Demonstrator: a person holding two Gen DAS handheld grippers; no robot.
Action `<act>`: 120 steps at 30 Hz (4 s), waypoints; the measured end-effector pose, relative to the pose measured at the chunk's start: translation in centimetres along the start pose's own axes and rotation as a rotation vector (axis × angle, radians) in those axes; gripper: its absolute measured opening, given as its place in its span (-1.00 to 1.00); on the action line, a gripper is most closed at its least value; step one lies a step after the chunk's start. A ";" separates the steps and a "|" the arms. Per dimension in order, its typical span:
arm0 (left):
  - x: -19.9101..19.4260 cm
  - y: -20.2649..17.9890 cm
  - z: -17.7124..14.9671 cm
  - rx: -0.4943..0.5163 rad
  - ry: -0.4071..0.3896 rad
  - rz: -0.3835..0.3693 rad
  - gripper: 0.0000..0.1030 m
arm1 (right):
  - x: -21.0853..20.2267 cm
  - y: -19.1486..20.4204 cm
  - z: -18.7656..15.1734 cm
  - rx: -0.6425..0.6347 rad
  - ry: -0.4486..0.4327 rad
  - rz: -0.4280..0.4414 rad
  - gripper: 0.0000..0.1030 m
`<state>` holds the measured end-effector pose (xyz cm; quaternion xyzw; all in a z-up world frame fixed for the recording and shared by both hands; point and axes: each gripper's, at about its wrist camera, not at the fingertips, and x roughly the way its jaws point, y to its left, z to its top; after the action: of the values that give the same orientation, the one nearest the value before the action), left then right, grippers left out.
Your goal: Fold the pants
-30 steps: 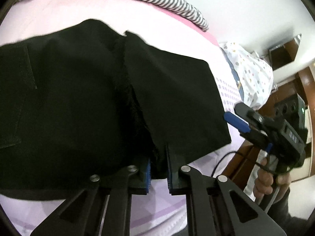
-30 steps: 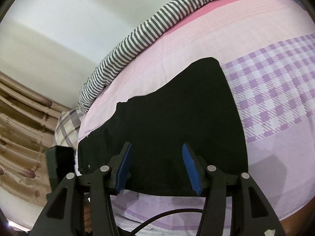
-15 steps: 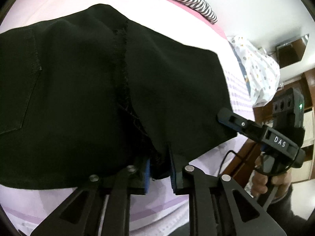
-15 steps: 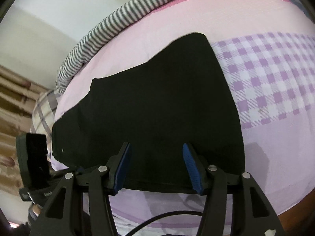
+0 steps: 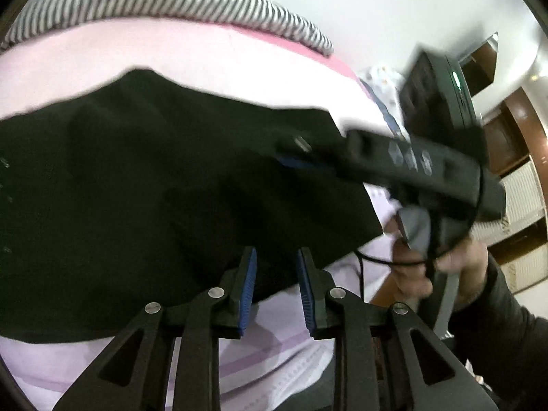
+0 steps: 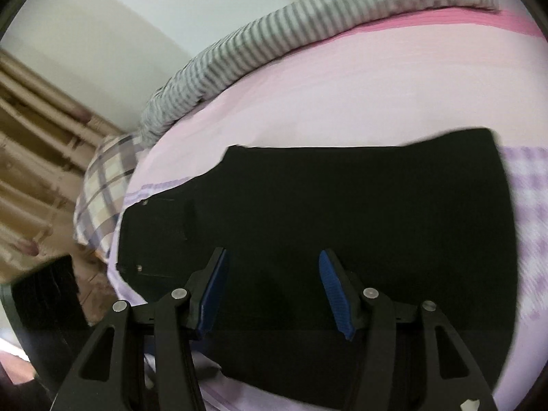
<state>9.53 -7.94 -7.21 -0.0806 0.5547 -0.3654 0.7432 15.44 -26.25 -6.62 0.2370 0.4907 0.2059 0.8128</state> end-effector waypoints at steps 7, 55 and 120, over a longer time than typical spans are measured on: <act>2.6 1.1 0.3 -0.048 0.109 -0.006 -0.50 | 2.1 -1.2 2.0 0.000 0.025 -0.068 -0.14; -15.0 24.0 -11.6 -0.983 -0.429 0.007 -0.01 | -10.1 -6.4 -6.7 0.203 -0.162 -0.155 0.31; -4.8 3.8 0.6 -0.100 -0.083 0.323 -0.34 | -5.4 -9.7 -2.3 0.228 -0.013 0.162 0.39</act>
<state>11.22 -2.29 -5.30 -0.0423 0.5466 -0.2093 0.8097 12.04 -36.70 -9.43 0.3682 0.4850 0.2121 0.7644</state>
